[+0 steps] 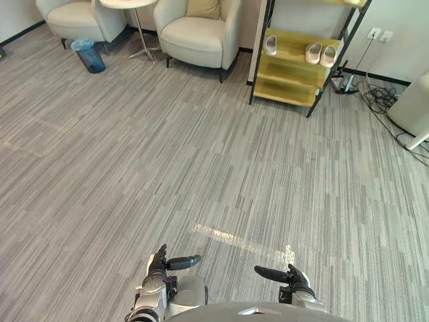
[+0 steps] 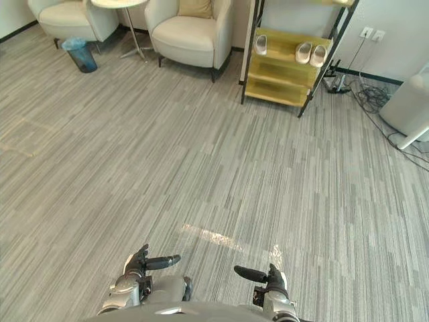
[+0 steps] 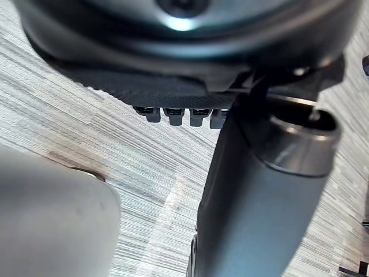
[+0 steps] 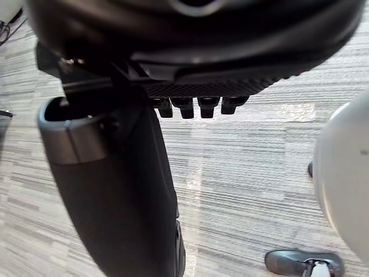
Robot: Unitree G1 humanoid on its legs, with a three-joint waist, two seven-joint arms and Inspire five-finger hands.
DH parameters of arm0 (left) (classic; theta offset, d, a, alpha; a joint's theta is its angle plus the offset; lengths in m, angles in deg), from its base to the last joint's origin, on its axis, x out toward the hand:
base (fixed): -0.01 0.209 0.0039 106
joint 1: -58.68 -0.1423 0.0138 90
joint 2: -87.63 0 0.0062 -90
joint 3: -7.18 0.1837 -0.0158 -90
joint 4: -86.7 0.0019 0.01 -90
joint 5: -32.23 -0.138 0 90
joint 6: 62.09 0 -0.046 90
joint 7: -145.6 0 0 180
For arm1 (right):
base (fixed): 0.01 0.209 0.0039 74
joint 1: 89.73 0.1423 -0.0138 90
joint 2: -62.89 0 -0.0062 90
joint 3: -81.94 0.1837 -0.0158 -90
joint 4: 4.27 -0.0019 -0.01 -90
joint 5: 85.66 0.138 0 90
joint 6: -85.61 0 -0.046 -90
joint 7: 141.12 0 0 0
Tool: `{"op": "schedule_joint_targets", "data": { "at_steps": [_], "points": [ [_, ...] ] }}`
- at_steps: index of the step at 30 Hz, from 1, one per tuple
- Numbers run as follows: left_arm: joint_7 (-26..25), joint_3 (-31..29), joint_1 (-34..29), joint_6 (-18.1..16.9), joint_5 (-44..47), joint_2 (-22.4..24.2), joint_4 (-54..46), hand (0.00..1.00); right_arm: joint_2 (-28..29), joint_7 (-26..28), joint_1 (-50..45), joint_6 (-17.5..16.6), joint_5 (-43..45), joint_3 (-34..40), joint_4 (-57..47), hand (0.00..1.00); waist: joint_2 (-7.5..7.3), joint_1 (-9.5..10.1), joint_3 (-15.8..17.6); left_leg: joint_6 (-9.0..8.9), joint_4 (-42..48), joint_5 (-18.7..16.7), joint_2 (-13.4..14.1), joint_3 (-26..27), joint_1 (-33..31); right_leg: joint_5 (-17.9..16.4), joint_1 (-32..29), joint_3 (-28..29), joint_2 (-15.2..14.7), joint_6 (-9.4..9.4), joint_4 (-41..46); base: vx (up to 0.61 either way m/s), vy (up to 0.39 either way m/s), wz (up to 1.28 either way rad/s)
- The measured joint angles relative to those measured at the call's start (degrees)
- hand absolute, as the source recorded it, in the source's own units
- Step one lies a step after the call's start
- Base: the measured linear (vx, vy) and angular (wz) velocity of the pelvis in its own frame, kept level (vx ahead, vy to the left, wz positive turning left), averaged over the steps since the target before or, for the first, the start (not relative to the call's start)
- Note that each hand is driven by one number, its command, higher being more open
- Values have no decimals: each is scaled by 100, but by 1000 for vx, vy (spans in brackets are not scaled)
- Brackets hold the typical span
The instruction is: Pick up cushions and gather them together orderly.
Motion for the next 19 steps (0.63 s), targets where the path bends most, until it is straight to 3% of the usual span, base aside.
{"op": "schedule_joint_targets", "data": {
  "at_steps": [2,4,5,6,7,8,12,16,19],
  "points": [
    [-7,121,49,8,-1,-48,206,100,0,35,-13,2,0,-1,-45,100,-6,-69,-40,4,-191,-43,66,-189,233,-670,-481,-53,-80,-243,387,220,-65,32],
    [-21,119,22,12,0,-46,208,100,-26,54,-16,-5,1,0,-94,100,41,-116,-44,-37,-231,-68,182,-283,337,-825,-663,-51,-37,-241,79,190,-102,33],
    [-24,100,5,20,-10,-48,218,100,-48,46,-22,-17,-9,2,-95,100,56,-129,-68,-108,-190,-110,262,-341,370,-786,-740,60,38,-212,-641,178,-150,39],
    [-23,88,-13,37,-85,-91,192,100,-25,-1,-105,-14,-50,1,-92,100,-98,-120,-151,-277,-97,-232,164,-389,345,-246,-732,183,-57,-80,-1753,180,-167,46],
    [-25,77,18,36,-116,-85,263,100,-46,23,-121,11,-44,32,-95,100,-47,-131,-185,-372,-61,-344,229,-491,360,-324,-667,142,5,-99,-1699,197,-217,38],
    [-27,14,13,41,-110,53,335,100,-151,31,-158,-1,-47,172,-67,100,111,-120,-272,-395,-62,-362,371,-535,365,-295,-595,75,125,-137,-1783,208,-232,19],
    [-8,-61,-76,32,-110,284,446,100,-411,44,-263,14,-46,246,51,100,443,-146,-451,-433,-433,-338,620,-539,583,-212,-379,129,445,-268,-2248,166,-176,-15],
    [16,4,-87,6,-110,268,495,100,-442,45,-399,15,3,439,145,100,443,-161,-478,-419,-514,-321,633,-591,754,-159,-72,171,503,-260,-2608,95,-38,-9],
    [64,147,-24,6,-109,218,593,100,-492,48,-386,8,3,436,214,100,471,-177,-508,-403,-518,-292,563,-600,719,99,71,220,510,-180,-3073,65,61,-11]
  ]
}}
